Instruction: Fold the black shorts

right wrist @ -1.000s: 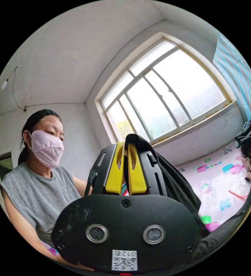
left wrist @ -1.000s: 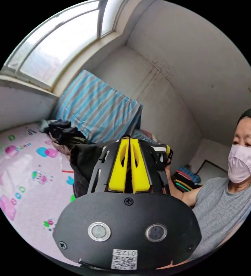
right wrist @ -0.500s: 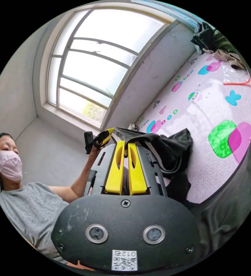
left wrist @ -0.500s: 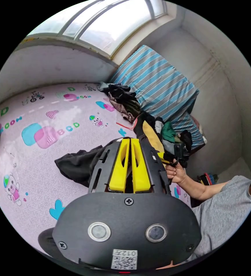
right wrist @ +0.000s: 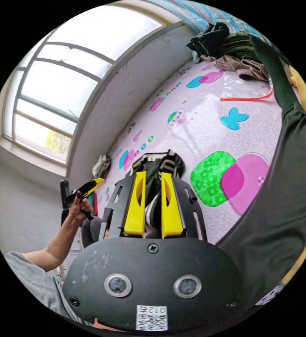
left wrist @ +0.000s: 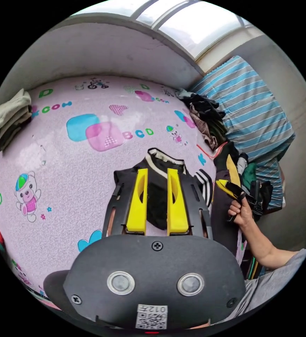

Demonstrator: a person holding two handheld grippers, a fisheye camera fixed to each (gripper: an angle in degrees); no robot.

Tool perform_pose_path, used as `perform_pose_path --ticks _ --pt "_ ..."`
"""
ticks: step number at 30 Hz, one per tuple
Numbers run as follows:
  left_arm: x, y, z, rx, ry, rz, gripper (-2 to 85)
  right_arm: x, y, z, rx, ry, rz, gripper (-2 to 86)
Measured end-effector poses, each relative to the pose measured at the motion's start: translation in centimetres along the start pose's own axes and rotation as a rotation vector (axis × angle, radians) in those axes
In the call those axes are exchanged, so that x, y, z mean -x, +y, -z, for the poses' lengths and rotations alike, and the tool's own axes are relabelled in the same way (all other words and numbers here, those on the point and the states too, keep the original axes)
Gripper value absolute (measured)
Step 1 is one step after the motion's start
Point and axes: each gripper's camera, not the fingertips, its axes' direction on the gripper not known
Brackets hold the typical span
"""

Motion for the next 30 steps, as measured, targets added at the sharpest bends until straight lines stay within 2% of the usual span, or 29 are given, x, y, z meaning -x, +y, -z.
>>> perform_pose_path --ticks 4,9,11,13,15,18,21,23,26,27,30 --pt "0.5 -1.1 -1.6 0.089 0.053 0.085 10.2 -2.0 -1.1 -5.9 0.037 0.066 0.004 8.7" --pt "-0.9 -4.5 -3.0 0.167 0.080 0.131 11.8 -0.3 -4.7 -11.8 0.016 0.182 0.144 10.2" --pt "-1.6 -5.5 -3.7 0.209 0.056 0.138 11.7 0.5 -6.3 -16.1 0.086 0.299 0.206 10.7" --pt "-2.3 -6.2 -4.9 0.271 0.023 0.153 10.5 -0.1 -6.8 -20.0 0.224 0.316 0.199 8.9" --pt "-2.8 -6.5 -5.3 0.312 -0.005 0.150 8.0 -0.8 -6.5 -23.2 0.353 0.254 0.188 4.1" --pt "-4.4 -6.7 -3.9 0.282 -0.020 0.098 3.4 0.5 -4.2 -24.3 0.296 0.133 0.255 1.0" --pt "-6.4 -6.9 -1.6 0.251 -0.020 0.032 1.4 3.6 -0.8 -25.3 0.344 -0.039 0.356 1.3" --pt "-7.6 -6.9 -0.4 0.250 -0.025 -0.014 0.8 6.9 2.9 -27.4 0.500 -0.105 0.500 4.0" --pt "-9.0 -6.5 0.5 0.268 -0.048 -0.049 0.5 8.8 6.3 -30.7 0.707 -0.078 0.573 7.4" --pt "-9.3 -6.4 0.7 0.272 -0.043 -0.044 0.4 8.9 6.5 -30.9 0.705 -0.076 0.571 7.3" --pt "-10.2 -5.9 1.2 0.270 -0.004 -0.001 0.4 8.1 4.2 -30.3 0.529 -0.073 0.450 8.0"
